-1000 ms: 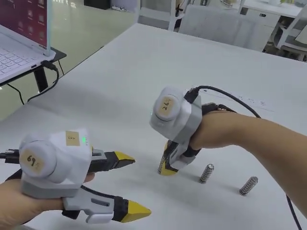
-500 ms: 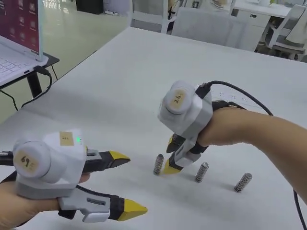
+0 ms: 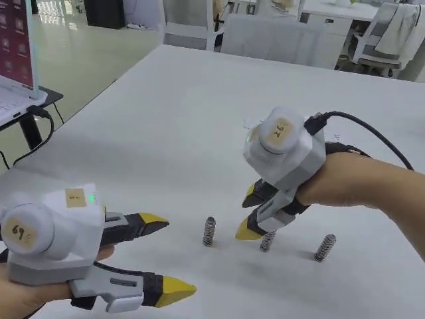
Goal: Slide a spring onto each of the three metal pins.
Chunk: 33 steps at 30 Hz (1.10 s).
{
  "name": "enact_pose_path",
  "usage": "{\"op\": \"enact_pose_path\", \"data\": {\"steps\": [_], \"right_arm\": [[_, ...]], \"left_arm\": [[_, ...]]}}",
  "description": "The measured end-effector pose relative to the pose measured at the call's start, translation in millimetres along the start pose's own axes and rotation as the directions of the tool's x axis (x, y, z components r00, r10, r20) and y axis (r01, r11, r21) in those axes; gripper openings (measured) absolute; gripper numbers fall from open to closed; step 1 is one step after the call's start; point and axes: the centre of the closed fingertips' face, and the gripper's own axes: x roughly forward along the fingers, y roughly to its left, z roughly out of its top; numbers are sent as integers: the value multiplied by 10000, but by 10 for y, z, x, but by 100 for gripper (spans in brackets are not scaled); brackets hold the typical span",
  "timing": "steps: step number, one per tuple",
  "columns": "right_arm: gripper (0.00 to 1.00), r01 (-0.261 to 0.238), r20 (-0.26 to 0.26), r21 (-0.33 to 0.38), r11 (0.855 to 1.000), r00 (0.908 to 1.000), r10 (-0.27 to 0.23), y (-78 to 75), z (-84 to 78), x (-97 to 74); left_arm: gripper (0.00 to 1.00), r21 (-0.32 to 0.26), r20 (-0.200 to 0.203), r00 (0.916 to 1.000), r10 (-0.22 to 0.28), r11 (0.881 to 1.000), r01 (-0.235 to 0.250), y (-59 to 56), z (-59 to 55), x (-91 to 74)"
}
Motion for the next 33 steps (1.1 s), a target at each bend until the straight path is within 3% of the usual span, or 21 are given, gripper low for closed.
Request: {"op": "enact_pose_path", "data": {"steps": [8,14,20,33], "right_arm": [[35,321,605,807,9962,9975,-371,-7,-150,-149],[36,534,772,1225,9910,9950,-632,-37,-280,-241],[38,714,1313,1707,9827,9868,-945,-62,-303,-360],[47,1201,2549,2535,9598,9489,-1861,-87,-372,-613]], "left_arm": [[60,-35,25,10000,-2,10000,2,14,25,22],[61,-48,-8,10000,-55,10000,55,11,36,39],[61,-40,-32,10000,-64,10000,63,28,50,46],[62,70,-45,9998,-182,9998,182,16,92,91]]}}
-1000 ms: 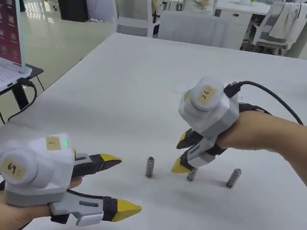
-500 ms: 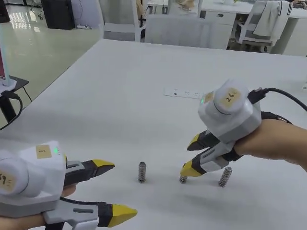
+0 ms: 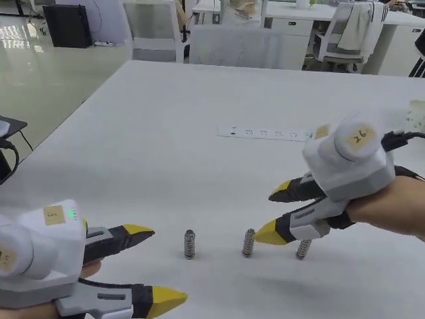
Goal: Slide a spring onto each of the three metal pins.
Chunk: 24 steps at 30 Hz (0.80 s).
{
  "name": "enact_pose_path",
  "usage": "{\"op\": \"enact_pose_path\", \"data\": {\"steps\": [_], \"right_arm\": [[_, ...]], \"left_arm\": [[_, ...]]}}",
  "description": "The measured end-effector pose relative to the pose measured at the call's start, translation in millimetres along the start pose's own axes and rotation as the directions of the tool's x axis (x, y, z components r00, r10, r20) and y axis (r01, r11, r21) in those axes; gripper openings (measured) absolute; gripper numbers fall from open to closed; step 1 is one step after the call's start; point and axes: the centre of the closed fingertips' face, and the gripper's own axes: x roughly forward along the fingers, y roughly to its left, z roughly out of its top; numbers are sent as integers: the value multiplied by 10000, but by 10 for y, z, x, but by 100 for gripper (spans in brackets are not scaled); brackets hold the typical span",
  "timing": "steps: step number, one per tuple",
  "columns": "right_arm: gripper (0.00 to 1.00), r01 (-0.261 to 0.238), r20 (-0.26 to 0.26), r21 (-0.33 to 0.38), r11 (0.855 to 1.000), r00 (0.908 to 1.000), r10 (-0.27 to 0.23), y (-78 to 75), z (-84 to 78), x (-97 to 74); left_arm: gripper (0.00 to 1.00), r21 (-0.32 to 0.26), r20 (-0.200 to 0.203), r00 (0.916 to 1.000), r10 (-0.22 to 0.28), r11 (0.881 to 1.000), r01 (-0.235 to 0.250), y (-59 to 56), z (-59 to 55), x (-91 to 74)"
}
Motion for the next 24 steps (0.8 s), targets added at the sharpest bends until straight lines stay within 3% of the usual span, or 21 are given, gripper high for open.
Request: {"op": "enact_pose_path", "data": {"steps": [8,14,24], "right_arm": [[53,467,875,142,9988,9950,-478,-38,-18,-173],[58,750,1179,438,9962,9898,-797,-73,-96,-287],[61,1129,1912,1024,9883,9728,-1309,-62,-264,-485]], "left_arm": [[62,20,-5,10000,25,10000,-25,9,7,6],[63,-14,3,10000,74,10000,-74,21,9,5],[63,-12,92,9999,116,9999,-116,2,53,10]]}}
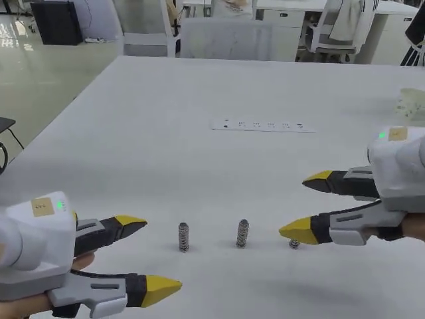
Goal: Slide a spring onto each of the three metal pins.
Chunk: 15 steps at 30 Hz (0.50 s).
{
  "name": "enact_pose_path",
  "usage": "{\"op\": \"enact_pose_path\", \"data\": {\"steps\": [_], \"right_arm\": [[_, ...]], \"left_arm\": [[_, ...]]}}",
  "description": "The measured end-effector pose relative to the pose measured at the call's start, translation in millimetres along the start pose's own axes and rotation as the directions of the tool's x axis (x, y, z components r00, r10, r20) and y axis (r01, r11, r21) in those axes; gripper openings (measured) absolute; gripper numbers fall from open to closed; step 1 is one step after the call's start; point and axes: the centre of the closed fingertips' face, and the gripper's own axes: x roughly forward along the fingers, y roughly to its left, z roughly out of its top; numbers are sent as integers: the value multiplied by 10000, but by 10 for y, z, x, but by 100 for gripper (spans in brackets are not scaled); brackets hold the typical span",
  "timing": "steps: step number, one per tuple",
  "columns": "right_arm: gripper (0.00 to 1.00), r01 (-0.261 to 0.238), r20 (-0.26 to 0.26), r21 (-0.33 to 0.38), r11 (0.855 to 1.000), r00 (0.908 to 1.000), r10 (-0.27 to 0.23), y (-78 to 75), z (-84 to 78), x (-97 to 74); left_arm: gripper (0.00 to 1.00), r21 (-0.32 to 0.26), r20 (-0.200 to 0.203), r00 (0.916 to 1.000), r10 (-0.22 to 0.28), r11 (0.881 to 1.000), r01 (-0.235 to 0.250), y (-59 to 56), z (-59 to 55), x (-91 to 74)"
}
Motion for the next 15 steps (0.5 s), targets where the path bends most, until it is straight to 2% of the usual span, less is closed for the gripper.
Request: {"op": "enact_pose_path", "data": {"steps": [6,15], "right_arm": [[66,133,89,303,9995,9999,-136,23,-137,-53],[70,407,272,777,9961,9987,-429,44,-307,-92]], "left_arm": [[64,-18,-19,10000,4,10000,-4,-16,-15,1],[65,-110,22,9999,141,9998,-140,33,-29,-19]]}}
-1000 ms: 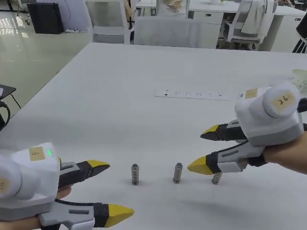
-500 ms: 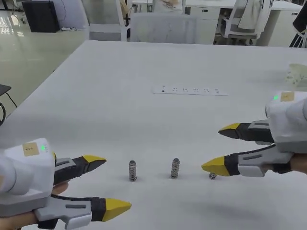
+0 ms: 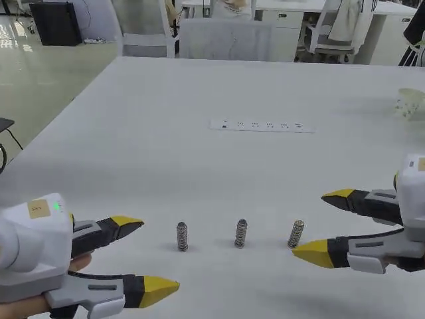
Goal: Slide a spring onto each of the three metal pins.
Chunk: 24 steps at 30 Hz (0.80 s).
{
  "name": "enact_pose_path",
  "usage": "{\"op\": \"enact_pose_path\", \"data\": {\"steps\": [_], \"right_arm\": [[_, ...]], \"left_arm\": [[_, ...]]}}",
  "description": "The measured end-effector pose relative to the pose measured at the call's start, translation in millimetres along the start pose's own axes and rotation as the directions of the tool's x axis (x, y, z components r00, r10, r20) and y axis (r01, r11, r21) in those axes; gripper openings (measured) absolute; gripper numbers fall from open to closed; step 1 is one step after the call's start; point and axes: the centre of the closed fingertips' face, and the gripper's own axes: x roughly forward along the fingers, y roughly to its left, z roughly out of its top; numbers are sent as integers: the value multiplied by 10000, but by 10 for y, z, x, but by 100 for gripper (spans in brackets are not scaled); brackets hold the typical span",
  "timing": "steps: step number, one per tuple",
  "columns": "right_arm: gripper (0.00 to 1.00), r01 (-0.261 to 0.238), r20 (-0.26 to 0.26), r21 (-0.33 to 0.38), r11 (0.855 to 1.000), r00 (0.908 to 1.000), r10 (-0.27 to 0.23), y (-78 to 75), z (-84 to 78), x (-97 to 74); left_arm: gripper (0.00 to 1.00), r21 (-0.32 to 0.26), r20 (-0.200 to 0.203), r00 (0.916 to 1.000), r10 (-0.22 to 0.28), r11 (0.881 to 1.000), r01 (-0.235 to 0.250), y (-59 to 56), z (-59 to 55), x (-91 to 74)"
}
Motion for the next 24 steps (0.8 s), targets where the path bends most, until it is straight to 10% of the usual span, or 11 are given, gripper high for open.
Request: {"op": "enact_pose_path", "data": {"steps": [24], "right_arm": [[79,201,232,953,9952,9995,-224,99,-263,-105]], "left_arm": [[70,-360,7,9998,212,9991,-212,43,-68,20]]}}
